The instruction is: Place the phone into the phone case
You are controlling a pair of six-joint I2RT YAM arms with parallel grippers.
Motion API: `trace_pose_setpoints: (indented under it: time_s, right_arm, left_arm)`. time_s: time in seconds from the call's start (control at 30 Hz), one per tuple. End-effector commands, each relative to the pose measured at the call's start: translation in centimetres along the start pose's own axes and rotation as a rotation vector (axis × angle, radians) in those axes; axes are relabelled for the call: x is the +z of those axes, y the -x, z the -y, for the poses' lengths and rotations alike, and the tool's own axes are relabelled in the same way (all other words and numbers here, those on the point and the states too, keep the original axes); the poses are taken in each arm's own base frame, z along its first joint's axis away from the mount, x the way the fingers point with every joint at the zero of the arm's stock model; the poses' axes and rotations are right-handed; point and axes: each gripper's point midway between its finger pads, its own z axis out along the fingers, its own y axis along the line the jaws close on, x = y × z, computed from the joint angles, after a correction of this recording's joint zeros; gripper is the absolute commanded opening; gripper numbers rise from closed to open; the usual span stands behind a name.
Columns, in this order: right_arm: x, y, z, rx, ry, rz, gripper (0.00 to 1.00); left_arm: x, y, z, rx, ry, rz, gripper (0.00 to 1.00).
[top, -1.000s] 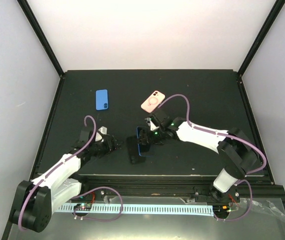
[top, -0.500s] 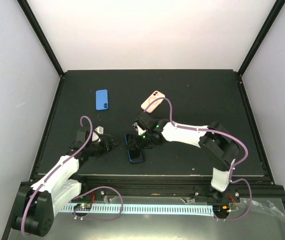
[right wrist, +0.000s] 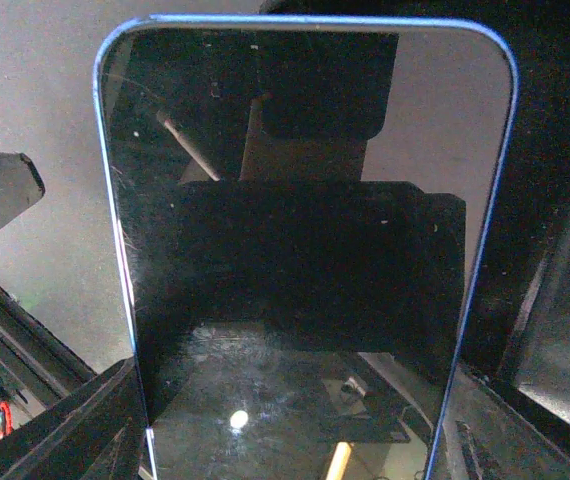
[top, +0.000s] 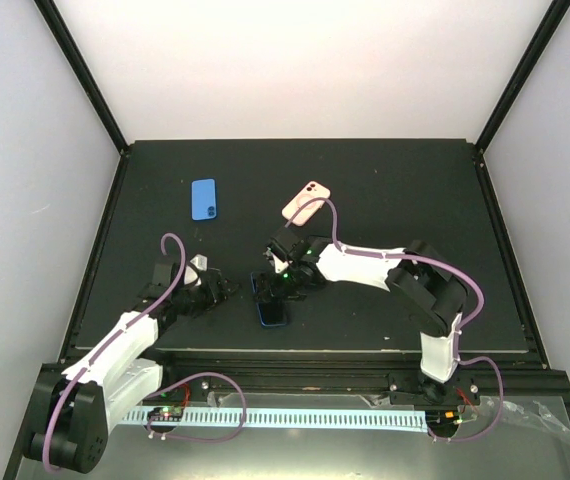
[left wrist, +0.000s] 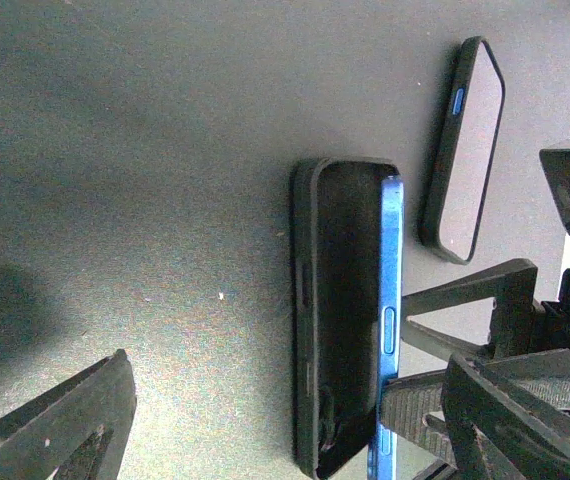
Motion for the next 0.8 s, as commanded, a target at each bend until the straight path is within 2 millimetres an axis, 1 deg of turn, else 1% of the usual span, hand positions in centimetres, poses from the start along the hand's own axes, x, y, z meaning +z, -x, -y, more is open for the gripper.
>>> trace_pose_setpoints:
  time_s: [0.0, 0.17, 0.43, 0.6, 0.77]
  right_arm:
    - [0.0, 0.2, -0.2, -0.008, -0.02, 0.0, 0.74]
    - [0.2, 0.4, 0.1, 0.014, -0.04, 0.003, 0.77]
    - [-0.5, 0.8, -0.4, 0.032, -0.03, 0.03, 0.85]
    - [-1.3, 1.0, -1.1, 0.017, -0.001, 0.057, 0.86]
    - [-2.8, 1.6, -1.2, -0.043, 0.002, 0.126, 0.82]
  left_arm:
    - [-0.3, 0.0, 0.2, 0.013, -0.007, -0.01, 0.85]
    - [-0.3, -0.2, 0.3, 0.008, -0.012, -0.022, 0.85]
    - [-0.3, -0.5, 0.4, 0.011, -0.017, -0.033, 0.85]
    - [-0.3, -0.6, 0.4, 0.011, -0.022, -0.038, 0.84]
    - [-0.2, -1.0, 0.6, 0.011, -0.049, -0.051, 0.78]
